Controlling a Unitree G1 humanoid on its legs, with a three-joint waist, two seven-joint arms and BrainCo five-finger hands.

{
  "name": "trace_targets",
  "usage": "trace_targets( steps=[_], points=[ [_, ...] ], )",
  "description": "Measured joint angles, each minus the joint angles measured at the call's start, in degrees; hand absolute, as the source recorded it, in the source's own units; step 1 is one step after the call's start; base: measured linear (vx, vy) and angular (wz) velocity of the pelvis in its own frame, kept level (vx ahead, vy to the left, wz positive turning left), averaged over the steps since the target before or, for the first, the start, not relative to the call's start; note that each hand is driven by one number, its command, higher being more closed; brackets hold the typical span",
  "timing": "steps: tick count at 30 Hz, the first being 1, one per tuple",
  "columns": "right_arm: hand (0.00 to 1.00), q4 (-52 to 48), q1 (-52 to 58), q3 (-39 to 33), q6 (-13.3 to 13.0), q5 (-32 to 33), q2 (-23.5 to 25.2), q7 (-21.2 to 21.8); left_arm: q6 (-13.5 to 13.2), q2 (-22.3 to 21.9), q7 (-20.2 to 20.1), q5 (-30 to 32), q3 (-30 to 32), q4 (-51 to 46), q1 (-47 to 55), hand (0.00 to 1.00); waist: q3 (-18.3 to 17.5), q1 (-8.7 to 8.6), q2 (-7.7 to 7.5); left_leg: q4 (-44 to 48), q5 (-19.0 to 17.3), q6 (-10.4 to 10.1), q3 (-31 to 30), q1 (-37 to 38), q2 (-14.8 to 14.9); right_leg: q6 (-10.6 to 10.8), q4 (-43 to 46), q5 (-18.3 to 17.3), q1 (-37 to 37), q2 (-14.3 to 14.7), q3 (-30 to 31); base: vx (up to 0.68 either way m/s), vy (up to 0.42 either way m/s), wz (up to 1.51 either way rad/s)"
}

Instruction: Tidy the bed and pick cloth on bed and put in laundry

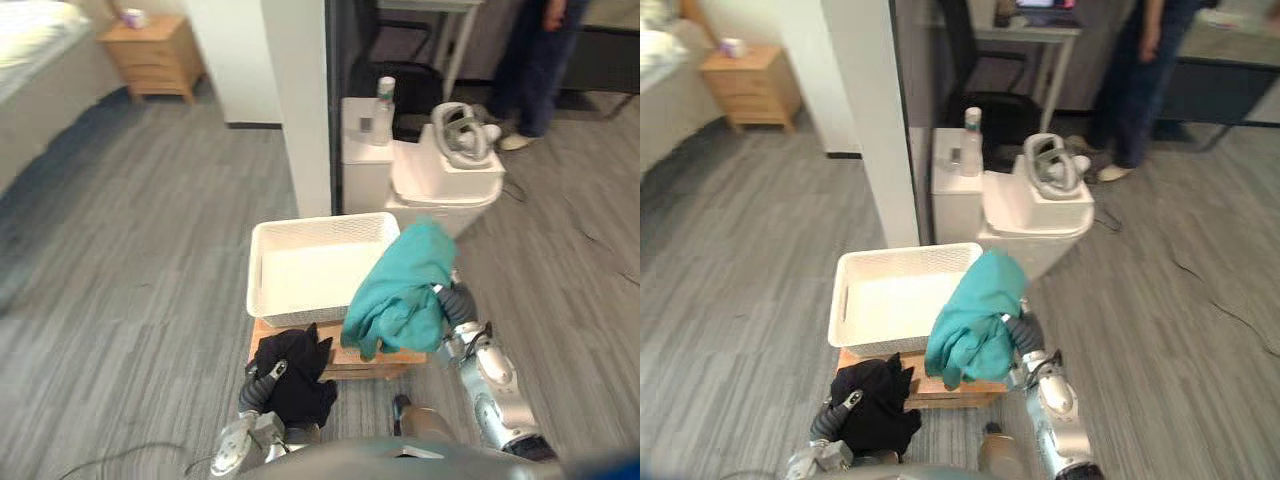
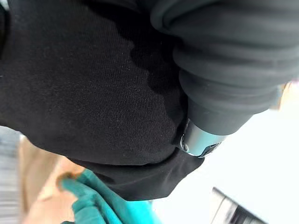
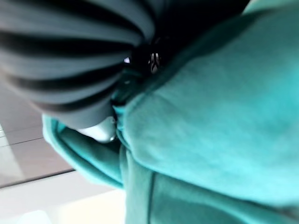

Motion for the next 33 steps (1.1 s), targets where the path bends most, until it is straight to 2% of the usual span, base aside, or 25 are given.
trace_targets(
  steps=[1,3,5,7,9,12,18,23,25,30,33],
  points=[
    [1.00,0.0,0.1,-0.4,0.1,-0.1,0.3,-0.7,0.0,-0.1,-0.8,0.1,0.0,-0.2,-0.2,1.00,0.0,-0.30,-0.12,-0.9,1.0,0.0,1.5,0.2,0.3,-0.1,-0.8,0.0,1.1,-0.3,-1.8,0.15,-0.234,1.49],
    [1.00,0.0,0.7,-2.5,0.1,-0.7,1.8,-3.5,0.0,-0.1,-3.9,0.7,0.0,-1.3,-1.4,1.00,-0.4,-1.22,0.29,-3.4,2.2,0.3,12.4,0.3,2.2,-1.0,-3.0,-0.5,4.1,-0.5,-8.7,0.09,-0.152,1.40],
    [1.00,-0.1,1.5,-4.6,0.2,-2.6,3.3,-5.7,0.2,0.0,-5.6,1.8,0.0,-1.3,-2.6,1.00,-0.7,-1.02,-0.11,-6.4,5.2,0.0,17.0,0.7,2.4,-1.1,-3.6,-0.6,4.7,-1.4,-11.8,0.03,-0.042,0.91],
    [1.00,-0.2,2.9,-6.9,0.1,-6.4,5.1,-7.9,0.6,0.2,-6.9,2.5,-0.2,-1.3,-3.0,1.00,-1.0,-1.63,-1.17,-7.8,6.6,0.9,21.9,0.7,2.2,-0.8,-4.4,-0.7,5.8,-2.7,-14.2,0.00,0.032,0.63],
    [1.00,-2.7,3.9,-10.4,0.1,-9.8,6.1,-9.1,0.7,0.9,-7.3,3.5,-0.5,-1.3,-2.8,1.00,-2.0,-1.57,-2.29,-10.8,8.2,0.7,21.9,1.2,0.6,0.2,-4.8,-0.8,5.9,-3.6,-14.7,0.00,0.081,0.31],
    [1.00,-8.0,1.6,-15.6,-0.8,-10.8,5.2,-8.1,1.3,3.2,-6.8,3.5,-2.0,-1.2,-4.3,1.00,-2.9,-2.57,-3.01,-15.0,10.9,1.1,20.4,1.6,-1.4,1.4,-6.0,0.0,6.0,-4.8,-15.7,0.02,0.100,0.26],
    [1.00,-9.6,-11.2,-17.3,0.0,-10.4,-0.5,-4.7,3.1,5.1,-6.6,3.4,-2.3,2.3,-7.5,1.00,-3.1,-2.56,-3.14,-15.0,11.4,1.1,20.0,3.1,-2.4,1.8,-7.7,1.3,8.4,-5.3,-16.0,-0.03,0.047,0.08],
    [1.00,-9.4,-23.0,-17.5,3.6,-10.4,-6.7,-5.1,3.7,3.5,-7.0,3.5,-2.3,5.4,-7.6,1.00,-3.7,-1.61,-2.43,-15.4,11.4,1.1,19.9,2.0,-1.4,1.2,-9.6,2.6,8.5,-4.4,-16.5,-0.07,-0.015,0.04],
    [1.00,-7.7,-26.0,-17.5,5.0,-10.4,-8.3,-5.0,4.3,3.4,-7.2,3.5,-2.3,6.2,-7.7,1.00,-3.9,-1.24,-2.61,-15.4,11.7,1.2,19.8,1.5,-1.2,1.0,-10.6,3.4,8.5,-4.3,-16.8,-0.03,-0.001,0.03],
    [1.00,-2.5,-27.8,-16.7,10.0,-10.7,-7.6,-4.1,5.1,3.4,-7.3,3.5,-2.1,7.4,-8.4,1.00,-4.4,-1.15,-3.24,-15.4,13.1,0.5,18.0,1.2,-1.9,1.0,-12.2,3.9,10.0,-4.1,-19.5,0.02,-0.003,0.22],
    [1.00,3.0,-27.9,-14.3,12.1,-10.8,-6.7,-4.0,5.3,3.4,-7.2,4.0,-2.0,7.4,-8.4,1.00,-4.5,-1.12,-3.11,-15.4,13.6,0.2,18.0,1.1,-1.7,1.0,-12.4,4.0,10.5,-4.0,-21.0,-0.02,-0.019,0.14]
  ],
)
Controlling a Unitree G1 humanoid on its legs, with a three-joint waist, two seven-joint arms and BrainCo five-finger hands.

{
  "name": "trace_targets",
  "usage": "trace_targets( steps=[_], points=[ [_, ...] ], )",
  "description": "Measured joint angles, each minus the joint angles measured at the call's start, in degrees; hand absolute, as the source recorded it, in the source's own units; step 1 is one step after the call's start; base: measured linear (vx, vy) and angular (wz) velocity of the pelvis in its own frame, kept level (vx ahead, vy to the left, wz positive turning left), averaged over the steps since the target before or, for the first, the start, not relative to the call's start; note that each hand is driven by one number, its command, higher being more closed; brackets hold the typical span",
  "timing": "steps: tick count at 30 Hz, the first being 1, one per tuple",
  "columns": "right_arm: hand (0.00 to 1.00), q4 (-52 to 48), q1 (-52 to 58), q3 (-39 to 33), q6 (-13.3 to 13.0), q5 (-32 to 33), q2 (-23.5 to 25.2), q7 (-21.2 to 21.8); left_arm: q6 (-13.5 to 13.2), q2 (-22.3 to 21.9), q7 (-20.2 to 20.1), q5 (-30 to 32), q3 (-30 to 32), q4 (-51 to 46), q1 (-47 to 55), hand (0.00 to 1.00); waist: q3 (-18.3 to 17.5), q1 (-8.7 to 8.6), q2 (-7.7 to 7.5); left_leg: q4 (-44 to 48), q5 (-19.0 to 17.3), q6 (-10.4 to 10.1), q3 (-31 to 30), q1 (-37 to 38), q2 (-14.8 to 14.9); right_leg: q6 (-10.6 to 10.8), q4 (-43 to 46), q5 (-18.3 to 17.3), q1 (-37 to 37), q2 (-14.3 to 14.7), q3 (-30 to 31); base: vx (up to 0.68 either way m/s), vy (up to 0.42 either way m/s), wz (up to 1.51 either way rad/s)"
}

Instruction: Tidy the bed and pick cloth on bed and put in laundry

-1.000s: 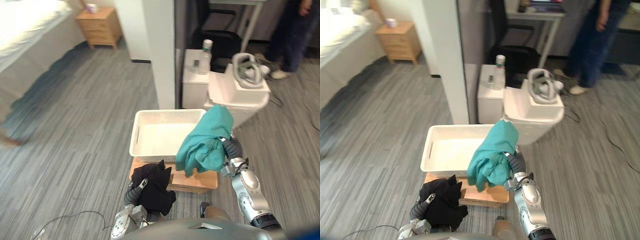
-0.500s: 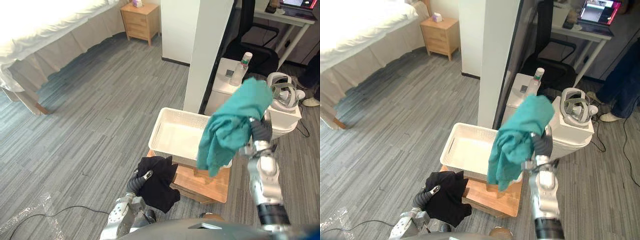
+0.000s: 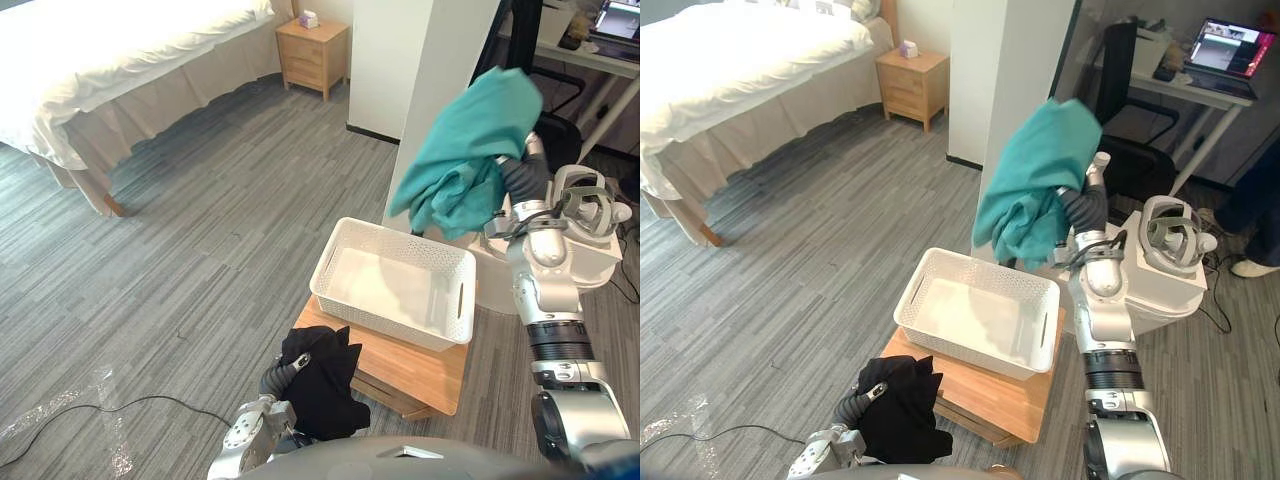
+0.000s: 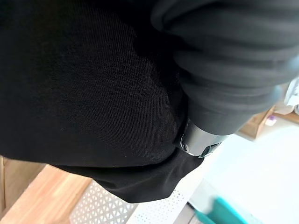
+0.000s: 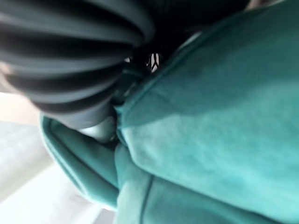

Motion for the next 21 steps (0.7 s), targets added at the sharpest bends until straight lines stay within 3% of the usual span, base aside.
trace_targets(
  steps=[10,15,16,21],
  points=[
    [1.00,17.5,0.2,3.4,0.8,-1.2,6.8,-2.9,1.4,0.0,0.2,0.7,0.2,-0.4,1.0,1.00,1.4,0.19,2.48,0.0,0.5,0.3,-0.3,-0.6,0.2,-0.4,-2.3,1.3,0.4,0.4,-1.5,-0.04,-0.008,0.04],
    [1.00,24.5,1.3,6.0,0.6,-1.7,9.3,-2.8,1.5,0.0,0.1,0.6,0.4,-0.4,2.0,1.00,1.7,0.21,2.80,0.0,0.8,0.6,-0.8,-1.4,0.1,0.2,-3.8,2.3,1.1,0.3,-2.5,0.02,-0.003,0.05],
    [0.00,25.4,1.6,6.4,0.6,-1.8,9.6,-2.8,1.5,0.0,0.1,0.6,0.4,-0.4,1.9,1.00,1.9,0.19,2.87,0.0,0.8,0.6,-1.1,-1.4,0.1,0.2,-3.9,2.3,1.4,0.2,-2.9,0.03,-0.007,0.18],
    [0.00,34.1,1.7,7.7,1.0,-7.8,11.6,-5.1,1.1,-0.2,-0.5,0.6,0.3,-2.5,1.6,1.00,3.7,1.54,4.59,0.0,0.8,0.6,-1.3,-1.7,0.0,0.3,-4.4,2.3,1.6,-0.1,-3.7,0.01,0.002,0.04]
  ],
)
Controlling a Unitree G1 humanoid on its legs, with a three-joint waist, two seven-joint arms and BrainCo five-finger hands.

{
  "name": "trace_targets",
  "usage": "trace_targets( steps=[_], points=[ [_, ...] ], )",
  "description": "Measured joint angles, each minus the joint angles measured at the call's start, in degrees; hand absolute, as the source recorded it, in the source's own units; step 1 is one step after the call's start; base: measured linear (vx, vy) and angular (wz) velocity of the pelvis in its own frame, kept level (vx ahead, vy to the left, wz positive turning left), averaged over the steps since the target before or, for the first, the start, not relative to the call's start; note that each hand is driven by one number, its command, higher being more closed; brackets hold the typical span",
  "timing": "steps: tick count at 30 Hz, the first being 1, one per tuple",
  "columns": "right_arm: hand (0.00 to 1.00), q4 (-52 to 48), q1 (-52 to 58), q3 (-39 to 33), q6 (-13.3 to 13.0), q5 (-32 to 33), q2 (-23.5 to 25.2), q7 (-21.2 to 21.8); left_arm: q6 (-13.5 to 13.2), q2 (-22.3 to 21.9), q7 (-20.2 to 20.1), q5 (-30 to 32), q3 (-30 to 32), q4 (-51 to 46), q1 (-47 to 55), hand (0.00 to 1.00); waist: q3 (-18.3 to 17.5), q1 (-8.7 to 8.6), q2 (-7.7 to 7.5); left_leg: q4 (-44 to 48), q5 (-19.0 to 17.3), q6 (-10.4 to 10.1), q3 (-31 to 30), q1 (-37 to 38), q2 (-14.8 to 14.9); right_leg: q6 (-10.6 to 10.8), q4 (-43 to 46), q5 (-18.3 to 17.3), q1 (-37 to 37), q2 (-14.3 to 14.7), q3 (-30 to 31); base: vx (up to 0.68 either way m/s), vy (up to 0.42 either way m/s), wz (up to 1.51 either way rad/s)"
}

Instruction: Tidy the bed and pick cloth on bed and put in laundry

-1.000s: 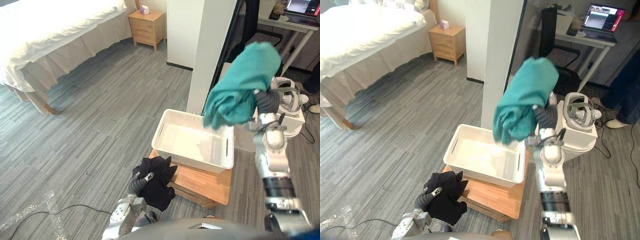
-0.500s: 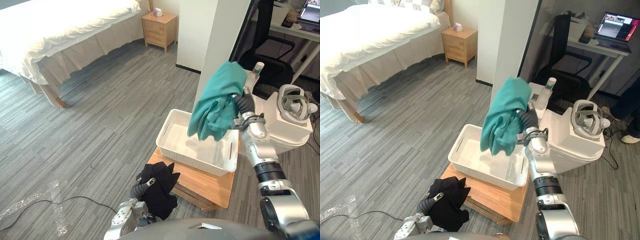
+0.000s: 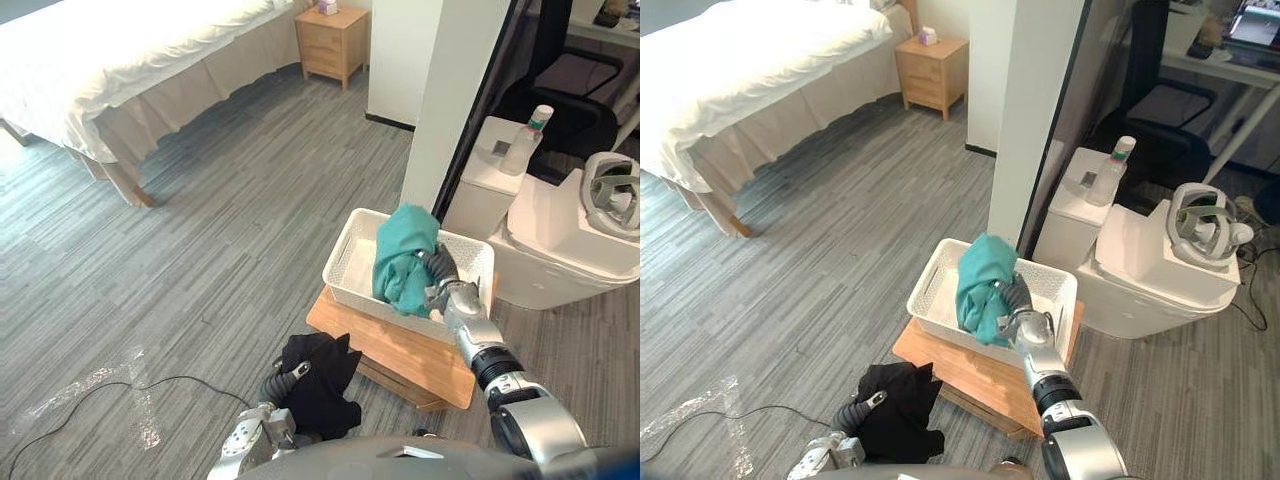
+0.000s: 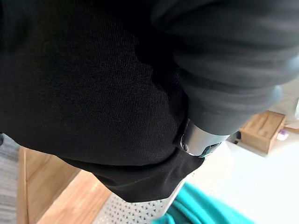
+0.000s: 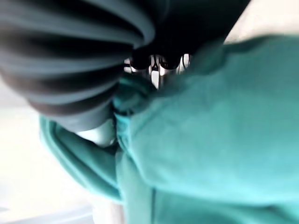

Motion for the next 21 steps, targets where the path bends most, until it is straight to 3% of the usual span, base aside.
trace_targets(
  steps=[2,6,16,19,21],
  points=[
    [0.00,3.7,-1.0,-0.2,1.2,-3.0,0.0,-0.9,-0.6,0.0,-0.4,0.0,-0.1,-0.4,-0.4,1.00,0.7,0.25,0.45,0.0,0.1,0.0,-0.1,-0.4,0.0,0.1,-0.2,0.1,-0.1,-0.1,-0.5,0.00,-0.001,0.07],
    [0.00,7.5,-3.4,-2.4,2.2,-12.2,0.0,-7.4,-1.3,0.0,-0.4,-0.1,-0.6,-0.7,-1.5,1.00,1.3,0.27,0.61,0.0,0.2,0.0,-0.5,-1.7,-0.5,0.3,-0.8,0.2,-0.5,-0.3,-1.9,0.02,0.005,0.12],
    [0.00,8.1,-6.4,-6.4,2.6,-20.5,-3.8,-16.0,-4.0,0.7,-0.3,-0.2,-0.3,-8.2,-2.1,1.00,1.8,-0.22,0.08,0.0,0.5,-0.6,3.6,0.2,-0.7,0.7,-1.3,0.4,2.0,-0.5,-3.2,0.03,0.005,0.03],
    [0.00,6.5,-6.3,-7.8,5.0,-23.1,-5.7,-19.2,-4.1,1.3,-0.3,-0.7,0.5,-10.3,-2.7,1.00,1.8,-1.20,-0.01,0.0,0.5,-0.6,4.9,0.5,-0.4,0.7,-1.2,0.4,1.9,-0.5,-2.4,-0.04,0.013,-0.11],
    [0.00,5.9,-5.5,-9.5,8.9,-25.9,-6.5,-21.4,-4.0,1.8,-0.3,-0.8,1.3,-10.3,-3.1,1.00,2.0,-1.69,-0.41,0.0,0.4,-0.6,5.8,0.9,-0.1,0.6,-1.1,0.4,1.9,-0.2,-1.8,-0.04,0.009,-0.13]
  ],
)
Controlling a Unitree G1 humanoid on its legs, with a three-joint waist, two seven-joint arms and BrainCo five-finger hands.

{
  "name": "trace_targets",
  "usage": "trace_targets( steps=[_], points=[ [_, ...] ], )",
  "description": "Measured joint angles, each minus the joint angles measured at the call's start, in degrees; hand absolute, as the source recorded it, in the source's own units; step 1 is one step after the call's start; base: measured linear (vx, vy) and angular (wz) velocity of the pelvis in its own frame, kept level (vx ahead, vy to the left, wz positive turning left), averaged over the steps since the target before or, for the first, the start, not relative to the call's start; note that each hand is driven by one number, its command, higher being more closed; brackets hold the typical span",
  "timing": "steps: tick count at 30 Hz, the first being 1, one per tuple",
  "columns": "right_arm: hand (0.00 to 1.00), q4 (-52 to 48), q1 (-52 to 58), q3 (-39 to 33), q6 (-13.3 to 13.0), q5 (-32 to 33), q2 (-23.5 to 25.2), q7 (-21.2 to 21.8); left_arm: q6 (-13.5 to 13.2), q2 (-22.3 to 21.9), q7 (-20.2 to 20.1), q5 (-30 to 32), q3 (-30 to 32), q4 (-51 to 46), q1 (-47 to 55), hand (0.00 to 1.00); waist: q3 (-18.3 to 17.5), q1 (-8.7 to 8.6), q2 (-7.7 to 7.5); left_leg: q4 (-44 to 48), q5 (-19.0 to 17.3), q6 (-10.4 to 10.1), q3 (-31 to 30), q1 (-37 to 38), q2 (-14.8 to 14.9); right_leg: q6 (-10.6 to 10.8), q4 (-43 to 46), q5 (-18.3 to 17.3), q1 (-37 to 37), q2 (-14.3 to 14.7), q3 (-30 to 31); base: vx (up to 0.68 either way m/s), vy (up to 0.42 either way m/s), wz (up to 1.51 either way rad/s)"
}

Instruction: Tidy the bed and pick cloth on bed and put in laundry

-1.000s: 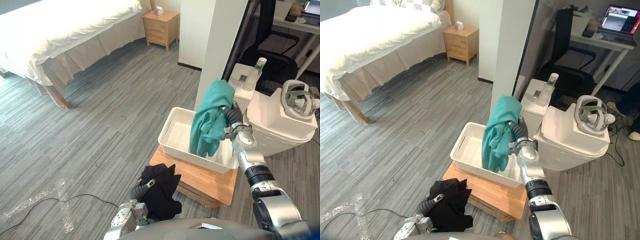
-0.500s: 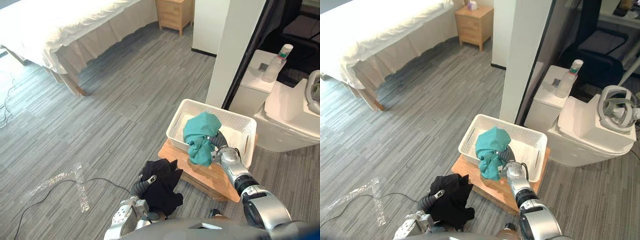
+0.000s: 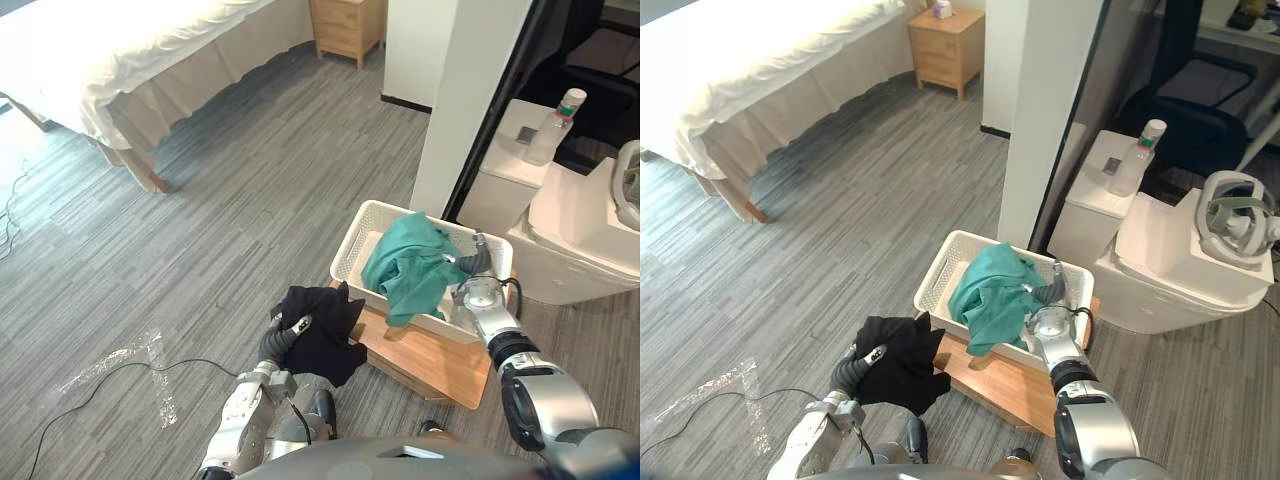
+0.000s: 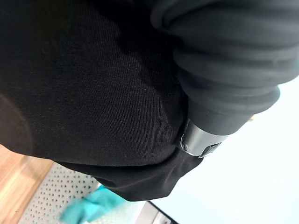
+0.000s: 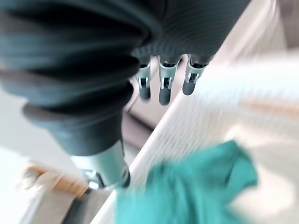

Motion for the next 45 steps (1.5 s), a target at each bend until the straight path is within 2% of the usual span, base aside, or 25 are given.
trace_targets(
  steps=[1,3,4,6,8,12,13,16,18,21,24,28,32,34,37,39,45],
  points=[
    [0.00,0.0,0.2,-0.2,1.3,-0.6,-0.1,-0.8,0.1,0.1,0.0,0.0,0.1,0.0,-0.1,1.00,0.0,0.01,-0.17,0.0,0.0,0.0,0.4,0.1,0.1,-0.1,0.0,0.0,-0.1,0.1,0.3,-0.03,0.001,-0.23],
    [0.00,0.0,1.8,-0.4,6.3,-1.7,-0.7,-3.6,0.2,0.4,0.0,0.0,0.0,0.0,-0.2,1.00,0.1,0.07,-0.56,0.0,-0.1,0.0,1.3,0.9,0.4,-0.2,0.0,0.0,0.0,0.3,1.4,-0.03,-0.001,-0.22],
    [0.00,0.0,2.1,-0.7,7.3,-1.7,-0.8,-4.2,0.2,0.4,0.0,0.0,0.0,0.0,-0.3,1.00,0.1,-0.01,-0.56,0.0,-0.2,0.2,1.5,1.0,0.4,-0.3,0.0,0.0,-0.1,0.3,1.7,-0.03,0.005,-0.17],
    [0.00,0.0,2.8,-2.8,11.1,-1.5,-1.3,-5.6,0.1,0.6,0.1,0.0,0.0,0.0,-1.2,1.00,0.0,-0.43,-0.44,0.0,-0.4,0.5,2.3,1.1,0.5,-0.6,-0.1,0.2,-0.3,0.4,2.4,-0.02,0.013,-0.14],
    [0.00,0.0,3.5,-4.3,13.0,-0.1,-1.6,-5.7,-0.3,0.8,0.2,0.1,0.0,-0.5,-2.2,1.00,-0.1,-0.84,-0.60,0.0,-0.5,0.5,2.5,1.2,0.4,-0.6,-0.1,0.3,-0.3,0.4,2.7,0.00,0.012,-0.08],
    [0.00,-0.1,6.6,-9.5,14.7,6.0,-1.6,-5.1,-1.8,2.7,1.8,1.5,0.7,-8.5,-3.1,1.00,-0.3,-1.07,-1.00,0.0,-0.8,0.7,3.6,2.0,0.5,-0.8,-0.1,0.5,-0.2,0.7,3.9,0.02,0.003,-0.14],
    [0.00,-0.2,8.4,-11.6,15.0,8.6,-1.6,-4.2,-2.3,3.5,3.3,3.5,1.6,-11.1,-4.5,1.00,-0.3,-1.12,-0.98,0.0,-0.9,0.6,4.1,2.5,0.6,-0.8,0.0,0.6,0.0,0.7,4.4,0.03,0.007,-0.21],
    [0.00,-0.2,16.9,-17.8,15.8,15.0,-0.9,1.2,-2.9,5.7,8.0,9.7,5.0,-15.3,-10.9,1.00,-2.3,-1.27,-1.02,0.0,-1.1,0.4,6.2,3.0,1.1,-0.9,0.4,0.6,-0.1,1.0,6.0,0.02,0.002,-0.19],
    [0.00,-0.2,22.8,-21.1,15.7,16.5,0.8,3.7,-2.9,6.8,9.8,11.6,6.5,-16.6,-14.6,1.00,-3.2,-1.58,-0.99,0.0,-1.1,0.4,8.8,3.6,1.8,-1.3,1.4,0.3,-0.1,1.1,6.4,0.01,0.002,-0.17],
    [0.00,-0.1,31.2,-24.9,17.0,18.3,4.0,8.0,-2.6,9.1,10.1,11.9,10.0,-17.3,-20.3,1.00,-5.6,-1.73,-0.84,-0.1,-3.0,0.1,13.5,5.0,3.4,-1.8,1.7,0.0,-0.2,2.0,8.4,-0.02,-0.016,-0.36],
    [0.00,-0.1,37.1,-25.9,17.1,18.9,6.4,11.6,-1.7,11.7,9.6,10.5,13.1,-17.0,-26.8,1.00,-6.7,-4.01,-0.99,-0.1,-3.0,-0.2,20.0,6.0,4.6,-2.1,2.3,-0.2,-0.6,2.1,9.1,-0.04,-0.010,-0.12],
    [0.00,-0.1,39.2,-26.6,16.8,21.2,8.8,14.1,-1.7,13.5,7.3,8.2,14.7,-12.2,-33.0,1.00,-7.3,-4.60,-1.22,-0.1,-2.7,-0.5,23.2,6.2,5.0,-2.6,3.4,-0.5,-2.3,2.2,11.5,-0.06,0.017,-0.26],
    [0.00,-0.9,41.2,-26.8,15.5,23.0,11.0,15.6,-0.2,12.7,4.5,8.7,14.1,-3.7,-34.4,1.00,-8.4,-5.60,-1.79,-0.1,-2.4,-1.0,26.4,7.0,5.2,-2.9,3.6,-0.7,-3.2,2.3,13.8,-0.02,0.023,-0.25],
    [0.00,-1.8,41.5,-26.8,13.5,23.1,12.5,16.0,0.6,11.8,3.9,13.3,13.3,2.3,-34.4,1.00,-8.3,-6.30,-2.09,-0.1,-2.4,-1.0,28.3,6.9,5.2,-2.9,3.8,-0.4,-4.4,2.4,15.4,0.00,0.026,-0.35],
    [0.00,-2.0,42.7,-26.4,12.1,23.1,13.5,16.5,1.9,9.4,3.7,16.7,12.3,8.1,-34.4,1.00,-8.2,-6.70,-2.58,-0.1,-2.2,-1.3,29.2,6.9,5.1,-2.3,3.8,0.0,-5.1,2.5,16.9,0.02,0.020,-0.25],
    [0.00,-2.0,43.5,-26.1,11.3,23.0,14.2,16.6,3.3,7.7,3.7,19.0,12.2,12.5,-34.3,1.00,-8.3,-7.70,-3.02,0.0,-2.2,-1.2,30.3,7.0,5.1,-2.3,3.9,0.4,-5.7,2.7,18.0,0.05,0.020,-0.27],
    [0.00,-2.6,46.2,-21.7,8.2,23.0,14.0,17.8,4.5,5.9,5.0,26.6,12.2,18.1,-34.3,1.00,-8.3,-10.27,-2.93,0.0,-2.1,-1.3,32.2,8.0,5.4,-2.4,4.0,0.5,-6.6,3.5,21.1,0.04,0.004,-0.28]
  ],
)
